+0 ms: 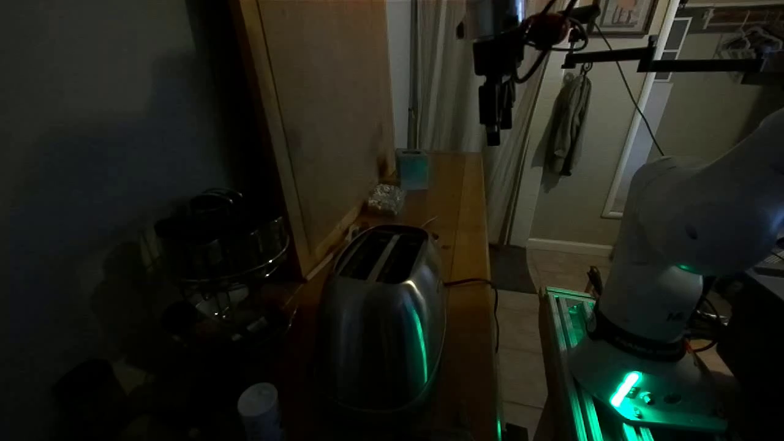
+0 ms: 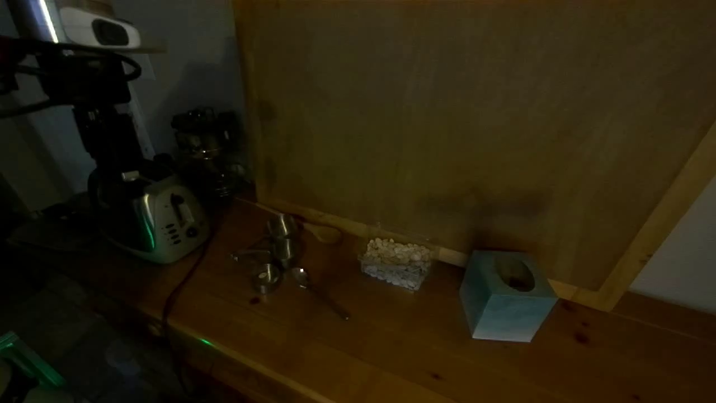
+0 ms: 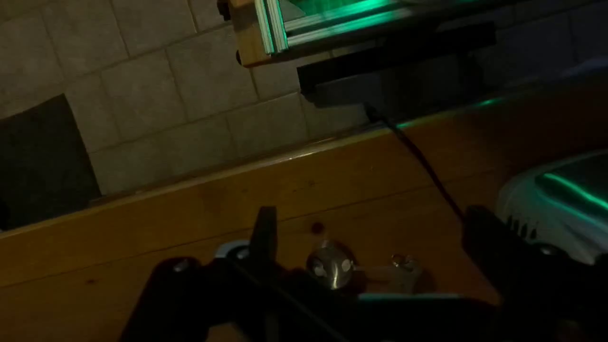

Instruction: Use the silver spoon to place contents from the clear container on the right into the medium measuring cup.

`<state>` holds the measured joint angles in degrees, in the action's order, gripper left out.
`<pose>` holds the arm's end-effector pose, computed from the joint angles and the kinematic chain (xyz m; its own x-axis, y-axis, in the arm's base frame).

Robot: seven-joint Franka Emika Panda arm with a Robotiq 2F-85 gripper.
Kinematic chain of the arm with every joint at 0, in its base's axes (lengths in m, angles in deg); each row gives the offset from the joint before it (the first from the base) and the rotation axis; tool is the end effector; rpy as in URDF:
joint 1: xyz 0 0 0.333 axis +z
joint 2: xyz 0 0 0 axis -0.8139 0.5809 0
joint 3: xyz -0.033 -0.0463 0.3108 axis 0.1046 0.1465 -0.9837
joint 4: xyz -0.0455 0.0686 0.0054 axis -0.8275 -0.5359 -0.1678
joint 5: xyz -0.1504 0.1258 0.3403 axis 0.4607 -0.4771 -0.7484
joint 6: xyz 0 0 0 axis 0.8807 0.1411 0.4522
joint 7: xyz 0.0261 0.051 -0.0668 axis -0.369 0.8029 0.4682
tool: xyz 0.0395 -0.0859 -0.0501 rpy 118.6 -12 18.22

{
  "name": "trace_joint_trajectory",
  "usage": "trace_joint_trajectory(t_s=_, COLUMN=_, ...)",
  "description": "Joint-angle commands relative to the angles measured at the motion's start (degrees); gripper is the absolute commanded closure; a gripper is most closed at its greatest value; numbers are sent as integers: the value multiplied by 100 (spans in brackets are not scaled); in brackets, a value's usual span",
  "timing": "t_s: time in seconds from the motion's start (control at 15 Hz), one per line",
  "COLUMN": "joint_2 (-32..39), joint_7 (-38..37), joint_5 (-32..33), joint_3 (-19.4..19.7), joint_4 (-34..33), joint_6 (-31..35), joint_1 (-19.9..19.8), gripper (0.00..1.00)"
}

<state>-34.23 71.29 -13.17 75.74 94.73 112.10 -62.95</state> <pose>0.2806 -0.1164 0.5493 0.9566 -0.2591 -0.1335 -0.2336 -0.9554 0.1810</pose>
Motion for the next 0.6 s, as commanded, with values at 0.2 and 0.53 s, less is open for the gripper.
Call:
trace_joint_trajectory(t_s=0.2, joint_2=1413, joint_7=-700, joint_5=-515, joint_3=851, joint_4=-430, joint_6=1589, joint_1=-464, gripper=0)
trace_joint_trajectory(t_s=0.53, joint_2=2450, joint_7=-1205, joint_5=-1312, joint_3=1123, joint_4=-388, joint_6=3096, joint_1=-781, gripper=0)
